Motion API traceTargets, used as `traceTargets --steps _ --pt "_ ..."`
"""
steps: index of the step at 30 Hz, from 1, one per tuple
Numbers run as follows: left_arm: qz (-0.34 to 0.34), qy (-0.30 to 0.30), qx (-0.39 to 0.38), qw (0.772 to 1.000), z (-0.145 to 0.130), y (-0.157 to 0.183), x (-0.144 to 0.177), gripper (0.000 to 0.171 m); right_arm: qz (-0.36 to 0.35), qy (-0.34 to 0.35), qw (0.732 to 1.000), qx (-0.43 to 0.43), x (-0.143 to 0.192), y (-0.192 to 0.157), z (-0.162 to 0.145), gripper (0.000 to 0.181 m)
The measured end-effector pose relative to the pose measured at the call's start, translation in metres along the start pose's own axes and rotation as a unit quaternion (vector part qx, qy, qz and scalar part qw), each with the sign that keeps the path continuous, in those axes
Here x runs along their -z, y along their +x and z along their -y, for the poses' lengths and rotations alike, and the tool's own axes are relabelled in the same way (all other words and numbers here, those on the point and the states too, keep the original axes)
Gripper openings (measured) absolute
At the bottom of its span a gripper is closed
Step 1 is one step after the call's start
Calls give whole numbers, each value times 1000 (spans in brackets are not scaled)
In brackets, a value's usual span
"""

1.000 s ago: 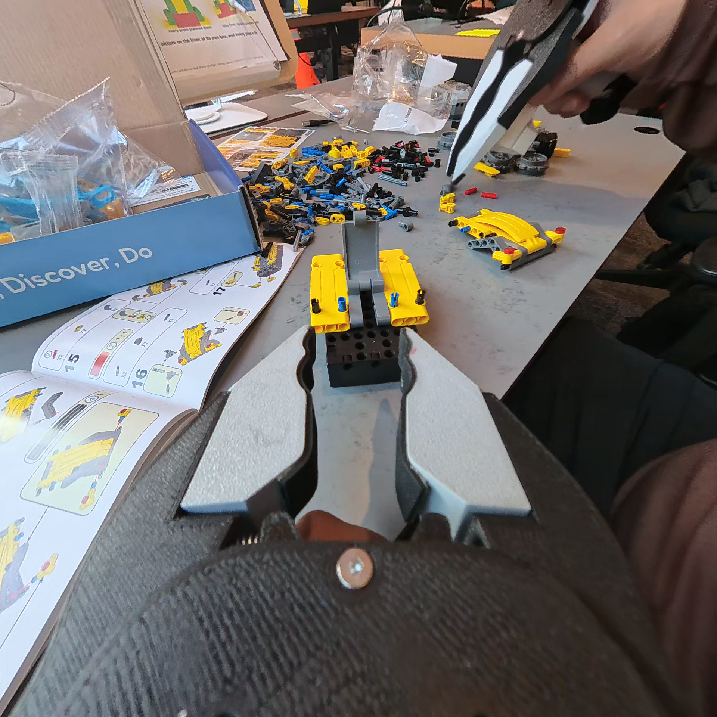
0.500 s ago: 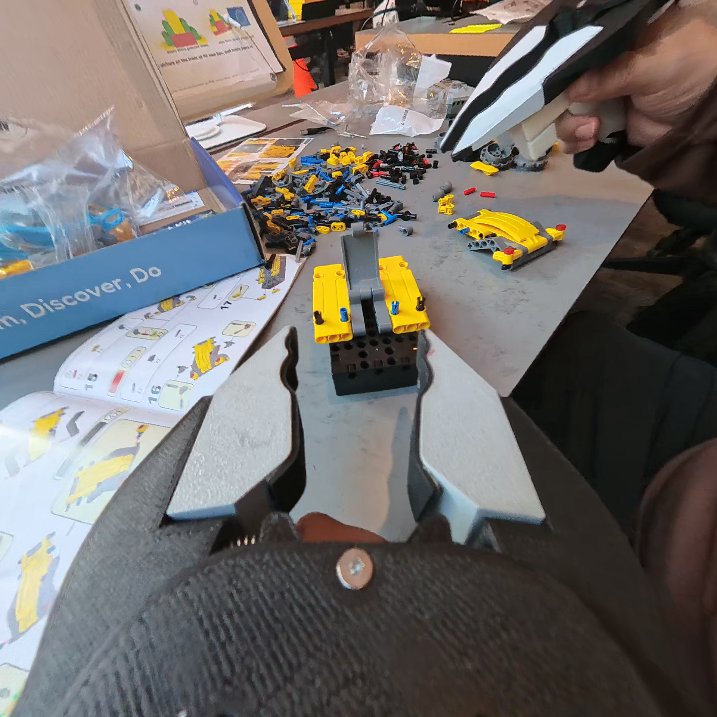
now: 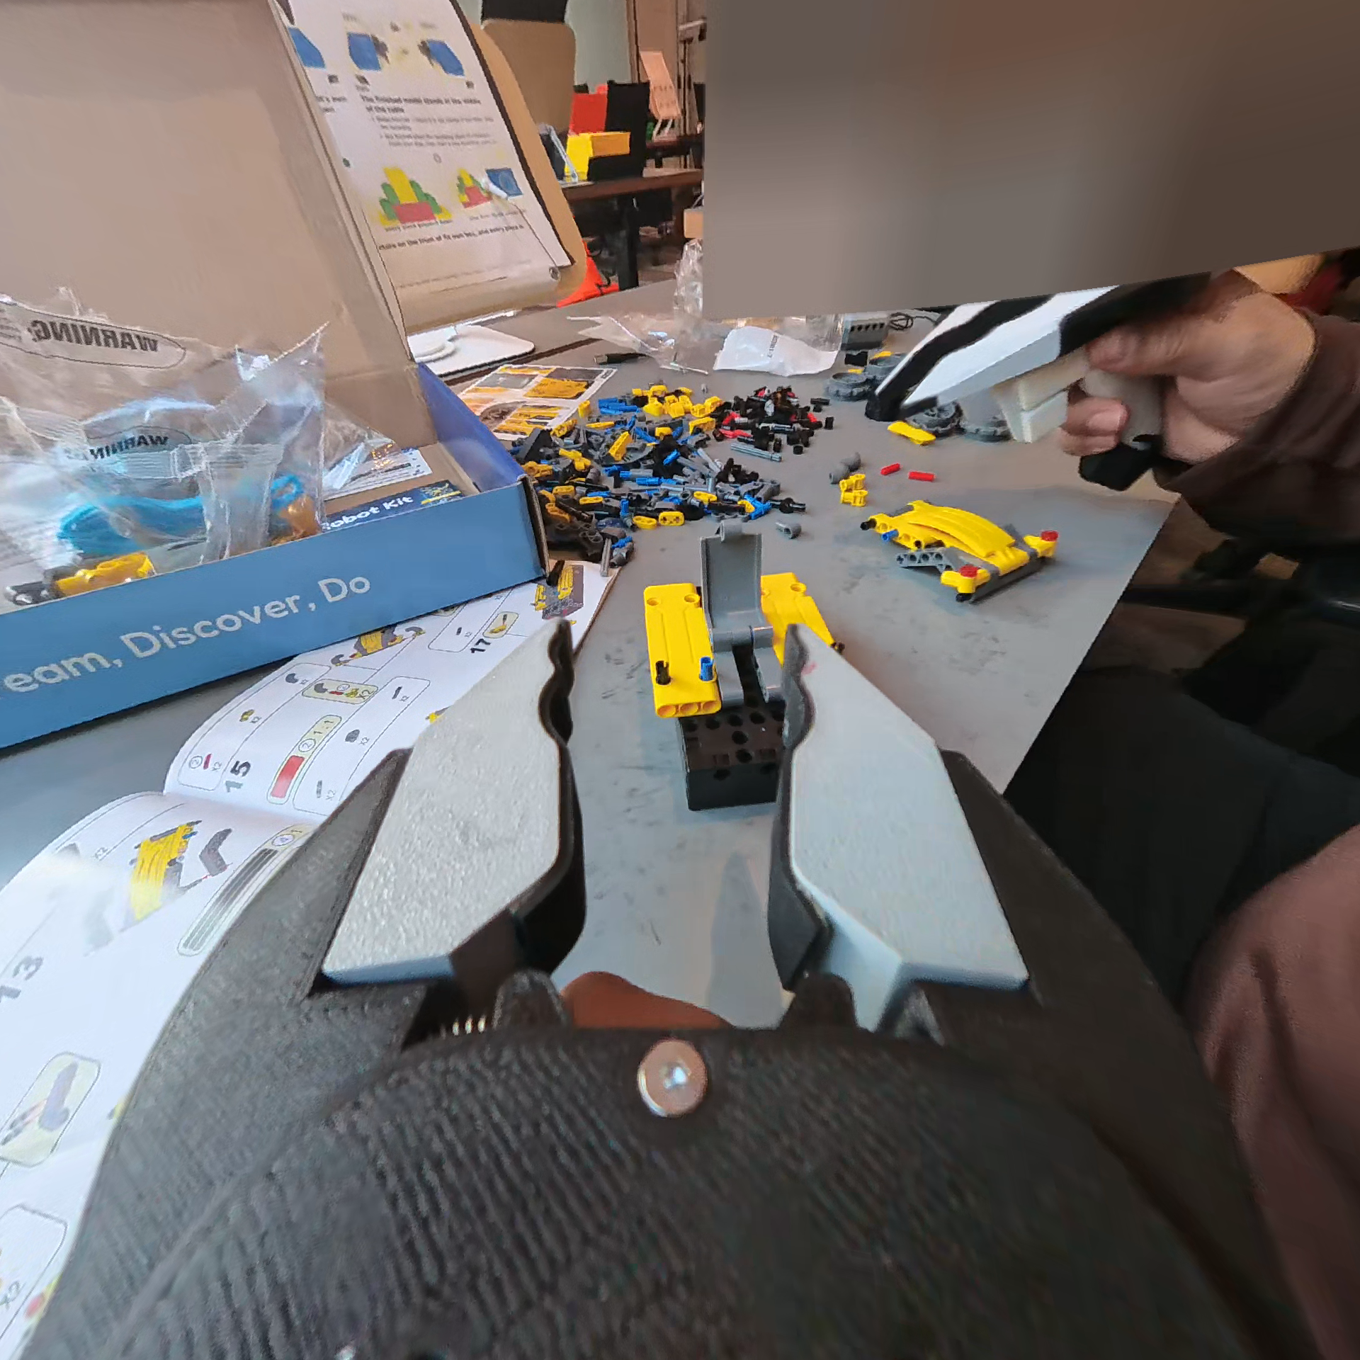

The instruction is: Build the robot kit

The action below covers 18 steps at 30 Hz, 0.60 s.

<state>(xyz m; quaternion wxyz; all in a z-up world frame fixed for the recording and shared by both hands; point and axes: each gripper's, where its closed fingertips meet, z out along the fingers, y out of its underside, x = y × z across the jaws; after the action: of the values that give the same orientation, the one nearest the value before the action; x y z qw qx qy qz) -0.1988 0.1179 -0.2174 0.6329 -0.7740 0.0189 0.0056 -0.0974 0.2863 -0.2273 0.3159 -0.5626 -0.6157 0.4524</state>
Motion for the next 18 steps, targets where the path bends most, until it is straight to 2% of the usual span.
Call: traceTargets --steps 2,6,7,9,12,15,18 --pt "-9 2 4 1000 0 1 1 55 -20 11 1000 8 0 2 2 22" --pt "-24 14 43 999 3 -3 2 56 -61 89 994 26 2 15 29 18" --pt "-36 26 59 997 6 -1 3 56 -84 96 991 48 2 23 34 14" --pt "-83 42 94 991 11 6 2 55 -123 113 983 71 4 37 46 18" --pt "-110 42 144 983 12 4 0 58 -186 115 969 116 4 56 49 6" --pt "-116 60 127 983 16 8 5 56 -193 87 972 103 -3 64 41 13" --pt "-117 79 136 981 16 8 13 56 -177 101 974 97 3 50 44 12"
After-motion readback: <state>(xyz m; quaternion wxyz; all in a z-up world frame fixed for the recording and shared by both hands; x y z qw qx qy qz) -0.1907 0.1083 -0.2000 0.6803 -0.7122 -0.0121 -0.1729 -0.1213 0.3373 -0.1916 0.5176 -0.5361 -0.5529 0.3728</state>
